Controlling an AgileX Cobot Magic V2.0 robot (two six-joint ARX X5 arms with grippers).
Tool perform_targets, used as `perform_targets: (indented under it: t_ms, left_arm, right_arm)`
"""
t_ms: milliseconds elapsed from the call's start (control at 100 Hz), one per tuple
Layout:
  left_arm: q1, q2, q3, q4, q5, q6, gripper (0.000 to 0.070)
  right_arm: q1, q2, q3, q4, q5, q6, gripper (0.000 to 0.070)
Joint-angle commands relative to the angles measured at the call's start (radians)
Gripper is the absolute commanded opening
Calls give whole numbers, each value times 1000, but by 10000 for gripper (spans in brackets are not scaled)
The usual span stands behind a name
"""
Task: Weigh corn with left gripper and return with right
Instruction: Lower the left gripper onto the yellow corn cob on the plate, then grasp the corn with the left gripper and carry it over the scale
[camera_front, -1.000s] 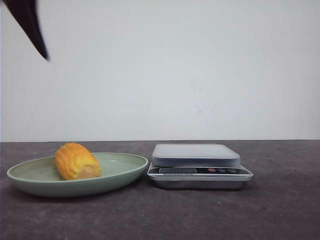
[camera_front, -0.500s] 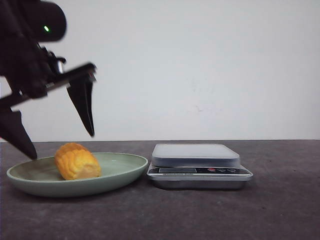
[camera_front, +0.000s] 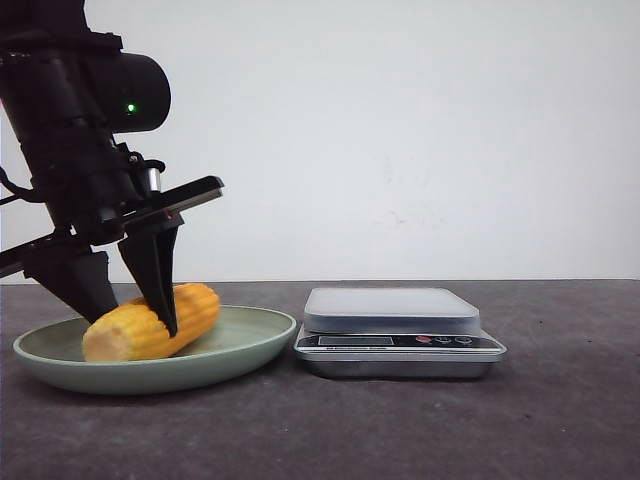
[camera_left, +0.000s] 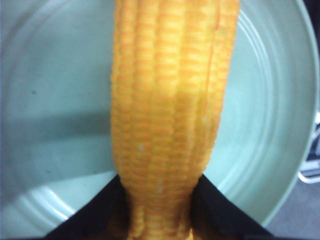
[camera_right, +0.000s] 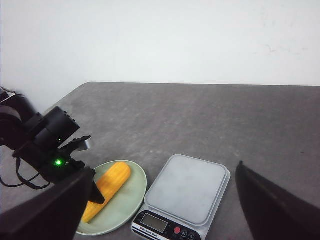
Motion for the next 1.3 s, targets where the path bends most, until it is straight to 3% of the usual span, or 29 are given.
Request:
perform_targets:
  t_ms: [0, 330, 610, 890, 1290]
  left_arm:
    - [-6, 14, 51, 2, 31, 37, 4]
    - [-32, 14, 360, -48, 75, 63, 4]
    - [-93, 14, 594, 62, 73, 29, 4]
    - [-172, 23, 629, 267, 44, -46, 4]
    - [-240, 251, 629, 135, 43, -76, 4]
  right_arm:
    - [3, 3, 11, 10, 16, -21, 561]
    - [3, 4, 11, 10, 23, -30, 561]
    - [3, 4, 11, 10, 24, -32, 561]
    - [3, 4, 11, 10, 24, -32, 561]
    - [9, 4, 10, 10, 23, -36, 561]
